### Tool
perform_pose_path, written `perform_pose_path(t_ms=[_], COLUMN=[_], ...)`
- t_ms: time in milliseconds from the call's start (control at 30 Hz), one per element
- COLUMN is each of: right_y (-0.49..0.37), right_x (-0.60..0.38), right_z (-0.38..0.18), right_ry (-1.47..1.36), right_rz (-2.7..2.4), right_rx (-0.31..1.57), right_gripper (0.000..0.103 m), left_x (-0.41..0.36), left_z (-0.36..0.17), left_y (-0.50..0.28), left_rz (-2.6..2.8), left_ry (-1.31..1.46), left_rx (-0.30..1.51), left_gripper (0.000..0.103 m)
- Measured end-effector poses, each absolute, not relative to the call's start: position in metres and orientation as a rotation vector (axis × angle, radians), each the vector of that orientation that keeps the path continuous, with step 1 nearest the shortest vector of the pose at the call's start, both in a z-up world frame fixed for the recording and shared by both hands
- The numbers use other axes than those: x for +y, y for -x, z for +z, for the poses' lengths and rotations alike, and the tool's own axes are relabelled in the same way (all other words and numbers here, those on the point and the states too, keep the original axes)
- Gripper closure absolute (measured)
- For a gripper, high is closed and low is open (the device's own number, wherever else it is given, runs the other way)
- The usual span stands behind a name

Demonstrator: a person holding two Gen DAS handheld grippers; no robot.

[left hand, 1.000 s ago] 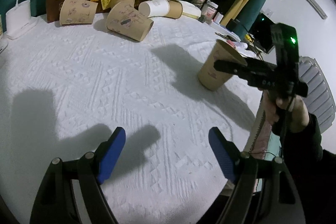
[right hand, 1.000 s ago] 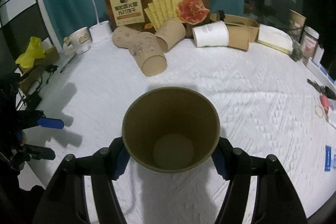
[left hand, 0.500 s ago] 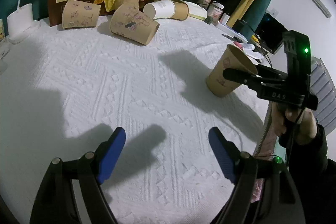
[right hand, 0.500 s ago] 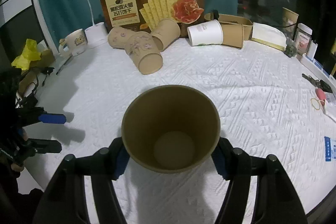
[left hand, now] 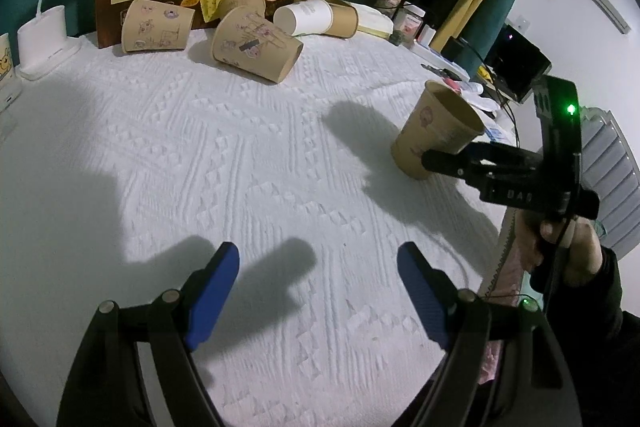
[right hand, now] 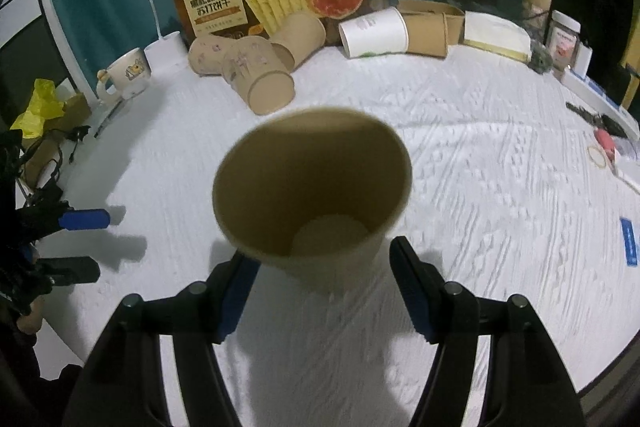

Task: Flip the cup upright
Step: 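Lower the upright cup onto the tablecloth and open the right gripper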

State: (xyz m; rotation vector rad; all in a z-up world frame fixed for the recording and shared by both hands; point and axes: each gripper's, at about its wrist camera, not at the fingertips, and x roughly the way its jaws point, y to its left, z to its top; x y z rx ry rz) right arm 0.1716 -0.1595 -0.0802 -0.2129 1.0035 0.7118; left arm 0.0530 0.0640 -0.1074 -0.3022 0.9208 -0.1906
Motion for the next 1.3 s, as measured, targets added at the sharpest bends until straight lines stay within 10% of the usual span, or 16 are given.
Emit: perform_pose_path(t_ms=[1167,1300], right_y=[-0.089,-0.08], right_x=[-0.296,-0.303], right_z=[0.016,0.042], right_ry=[0.056,0.055], right_rz=[0.398,0.378], right_rx=[0.847,0.79], right_gripper=[0.039,0.039], left_x=[-0.024,-0.034], left_z=[-0.028,-0.007], left_y=[-0.023,-0.016], left_rz=[-0.178,-0.181], left_ry=[-0.147,-0.208], left_rx=[0.65,0.566], left_gripper=[0.021,0.006])
